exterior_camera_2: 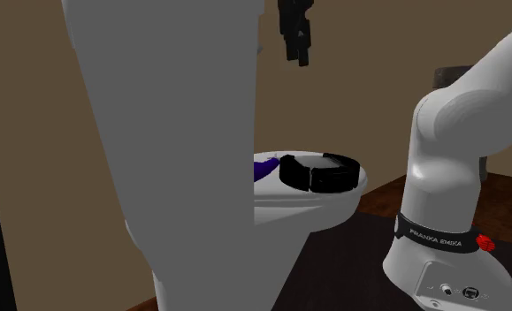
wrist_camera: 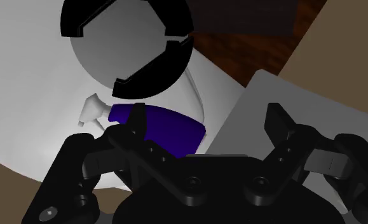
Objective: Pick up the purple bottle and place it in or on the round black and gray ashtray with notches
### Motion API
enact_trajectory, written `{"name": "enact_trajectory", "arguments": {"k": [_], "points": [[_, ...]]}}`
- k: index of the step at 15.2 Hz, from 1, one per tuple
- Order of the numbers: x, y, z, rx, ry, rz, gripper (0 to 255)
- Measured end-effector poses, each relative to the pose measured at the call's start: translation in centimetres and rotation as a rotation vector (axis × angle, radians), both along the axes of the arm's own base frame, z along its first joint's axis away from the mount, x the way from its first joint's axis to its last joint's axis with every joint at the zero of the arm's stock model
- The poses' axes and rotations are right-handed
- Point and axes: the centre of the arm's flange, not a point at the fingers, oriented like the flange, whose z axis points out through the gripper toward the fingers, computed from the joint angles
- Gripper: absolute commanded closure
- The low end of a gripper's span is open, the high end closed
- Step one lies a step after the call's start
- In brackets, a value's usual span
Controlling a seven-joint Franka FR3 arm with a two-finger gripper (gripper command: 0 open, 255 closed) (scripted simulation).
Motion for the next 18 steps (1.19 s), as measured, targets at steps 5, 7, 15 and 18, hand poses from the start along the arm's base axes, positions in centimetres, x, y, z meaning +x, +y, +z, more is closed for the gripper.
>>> {"name": "enact_trajectory", "arguments": {"k": [5, 7, 15, 18], "points": [[1.2, -1.9, -3.1, 0.002, 0.008, 0.135, 0], [2.3, -3.0, -5.5, 0.003, 0.014, 0.223, 0], [5.9, -6.2, -14.4, 0.009, 0.032, 0.592, 0], [8.0, -6.9, -17.4, 0.010, 0.038, 0.731, 0]]}}
